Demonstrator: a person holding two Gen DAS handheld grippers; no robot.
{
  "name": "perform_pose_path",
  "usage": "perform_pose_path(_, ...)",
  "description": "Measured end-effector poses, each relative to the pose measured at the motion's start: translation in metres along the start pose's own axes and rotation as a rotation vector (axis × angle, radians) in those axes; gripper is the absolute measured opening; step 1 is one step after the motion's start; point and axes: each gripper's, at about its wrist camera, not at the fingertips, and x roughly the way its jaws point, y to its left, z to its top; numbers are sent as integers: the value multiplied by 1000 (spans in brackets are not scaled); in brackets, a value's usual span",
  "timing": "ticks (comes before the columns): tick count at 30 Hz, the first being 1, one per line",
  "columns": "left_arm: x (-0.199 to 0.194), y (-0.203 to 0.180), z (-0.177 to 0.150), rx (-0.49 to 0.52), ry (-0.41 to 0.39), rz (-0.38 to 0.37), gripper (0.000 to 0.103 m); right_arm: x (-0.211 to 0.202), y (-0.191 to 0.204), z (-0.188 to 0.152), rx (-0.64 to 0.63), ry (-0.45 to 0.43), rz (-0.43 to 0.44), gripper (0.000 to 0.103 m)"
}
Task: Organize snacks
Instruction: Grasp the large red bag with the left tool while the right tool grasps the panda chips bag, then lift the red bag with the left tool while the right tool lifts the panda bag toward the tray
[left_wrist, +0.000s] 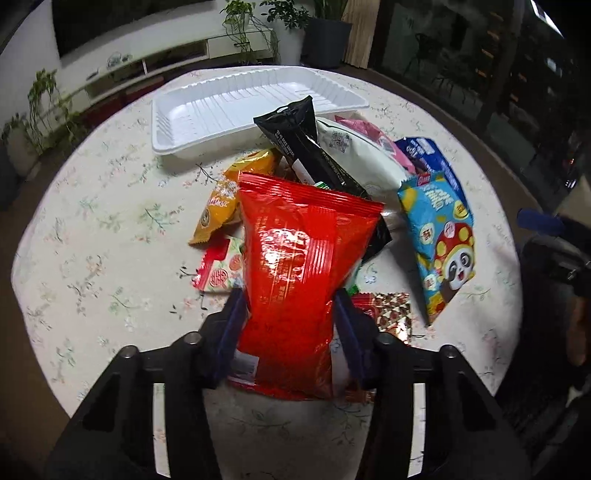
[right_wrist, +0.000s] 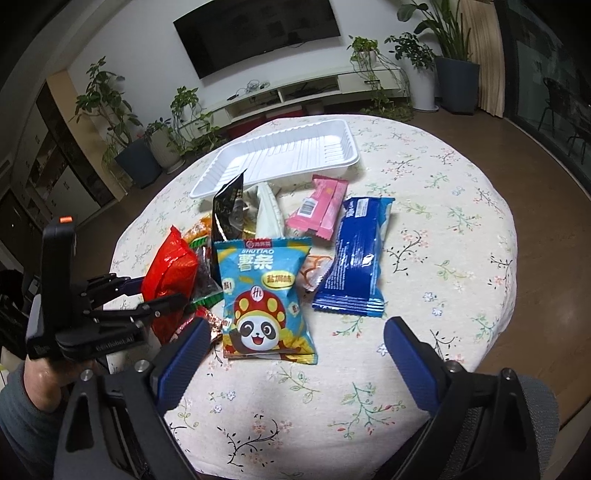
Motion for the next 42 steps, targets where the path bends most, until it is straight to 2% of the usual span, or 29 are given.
perform_pose_path(12, -19, 14, -16, -82, -39, -43, 23, 11, 15, -3, -32, 40, 14, 81)
perform_pose_path(22, -45, 29, -39, -217, -120, -103, 23, 42, 31, 12, -53, 85, 14, 80)
perform_pose_path(26, -49, 30, -48, -241, -129, -99, 23, 61, 35, 11, -52, 134, -8, 78)
perform_pose_path(30, -52, 33, -53, -267, -143, -110, 23, 68, 42, 10, -81, 137, -39, 77)
perform_pose_path(32, -54, 33, -54, -274, -150, -114, 23, 74, 42, 10, -89, 158, -50, 70)
perform_pose_path(35, -54, 34, -54, -276, -151, -115, 23, 77, 42, 10, -90, 164, -52, 67)
perform_pose_path(42, -51, 32, -55, -283, -148, -114, 23, 75, 40, 6, -91, 160, -37, 51)
